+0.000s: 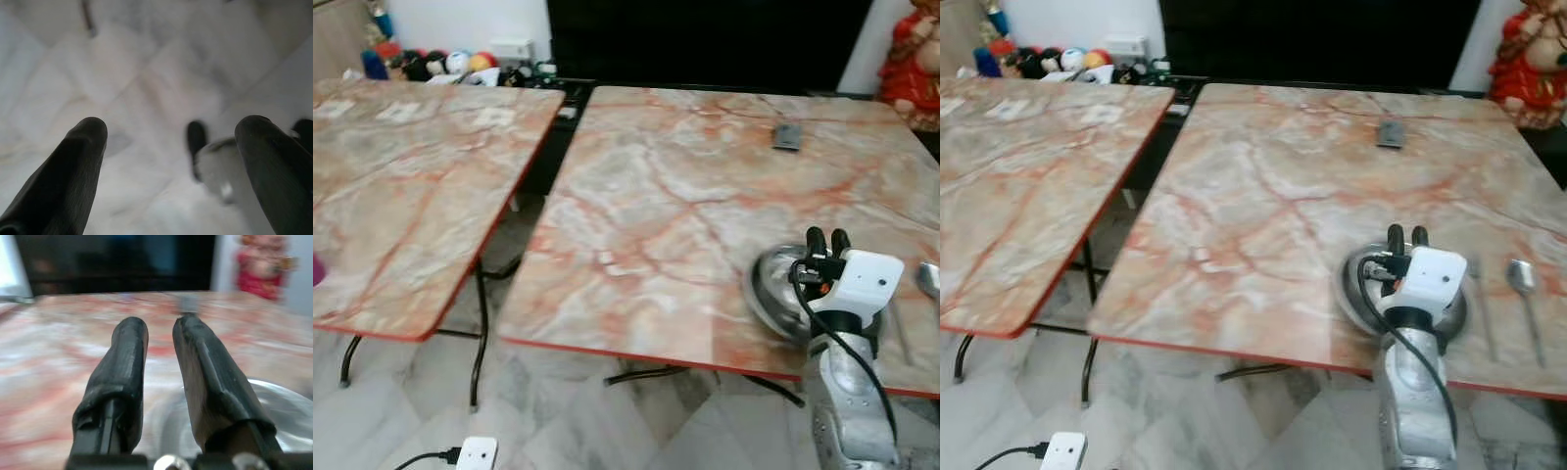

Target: Setting the table

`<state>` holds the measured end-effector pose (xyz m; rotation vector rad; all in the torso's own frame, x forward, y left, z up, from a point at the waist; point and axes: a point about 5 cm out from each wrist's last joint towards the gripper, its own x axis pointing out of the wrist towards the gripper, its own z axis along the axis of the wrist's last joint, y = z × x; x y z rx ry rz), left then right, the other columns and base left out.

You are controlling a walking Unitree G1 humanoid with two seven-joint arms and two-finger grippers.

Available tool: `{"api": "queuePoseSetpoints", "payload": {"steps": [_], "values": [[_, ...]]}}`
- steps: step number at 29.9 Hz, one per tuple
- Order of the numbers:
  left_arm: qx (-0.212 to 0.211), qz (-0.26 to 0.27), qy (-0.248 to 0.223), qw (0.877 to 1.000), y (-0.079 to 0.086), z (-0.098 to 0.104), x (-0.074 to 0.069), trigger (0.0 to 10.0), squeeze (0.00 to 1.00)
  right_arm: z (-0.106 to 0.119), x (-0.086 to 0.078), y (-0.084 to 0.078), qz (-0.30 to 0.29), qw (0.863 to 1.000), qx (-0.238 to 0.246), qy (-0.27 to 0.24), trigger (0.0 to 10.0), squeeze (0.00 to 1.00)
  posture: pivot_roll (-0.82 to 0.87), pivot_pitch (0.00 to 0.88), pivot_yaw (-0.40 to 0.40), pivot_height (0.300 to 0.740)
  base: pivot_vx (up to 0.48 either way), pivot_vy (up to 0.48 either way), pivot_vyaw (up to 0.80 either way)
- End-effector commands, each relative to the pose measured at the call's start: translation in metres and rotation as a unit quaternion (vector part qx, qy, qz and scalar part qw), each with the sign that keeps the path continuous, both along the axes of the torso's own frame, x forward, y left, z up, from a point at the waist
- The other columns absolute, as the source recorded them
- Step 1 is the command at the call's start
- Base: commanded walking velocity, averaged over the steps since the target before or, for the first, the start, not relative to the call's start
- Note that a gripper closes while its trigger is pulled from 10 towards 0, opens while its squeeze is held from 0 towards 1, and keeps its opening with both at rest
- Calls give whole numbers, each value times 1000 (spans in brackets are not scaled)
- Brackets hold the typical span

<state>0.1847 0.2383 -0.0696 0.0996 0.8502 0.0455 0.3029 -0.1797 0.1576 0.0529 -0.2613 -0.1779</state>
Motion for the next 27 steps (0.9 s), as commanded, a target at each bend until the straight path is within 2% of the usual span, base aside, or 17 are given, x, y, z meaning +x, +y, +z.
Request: {"api": "queuePoseSetpoints", "payload": {"steps": [1,16,27], "values": [[-4,5,17,1000,0,-5,-8,10000,0,6,-2,-8,-11,1000,-6,-11,10000,0,-20,111,20,740,0,480,0],[-6,4,18,1000,-1,-5,-9,10000,0,3,-9,2,11,1000,-22,-7,10000,0,-21,99,16,740,0,480,0],[-6,1,19,1000,-2,-6,-10,10000,0,-13,-27,4,18,999,-25,26,10000,0,-26,75,10,740,0,479,0]]}}
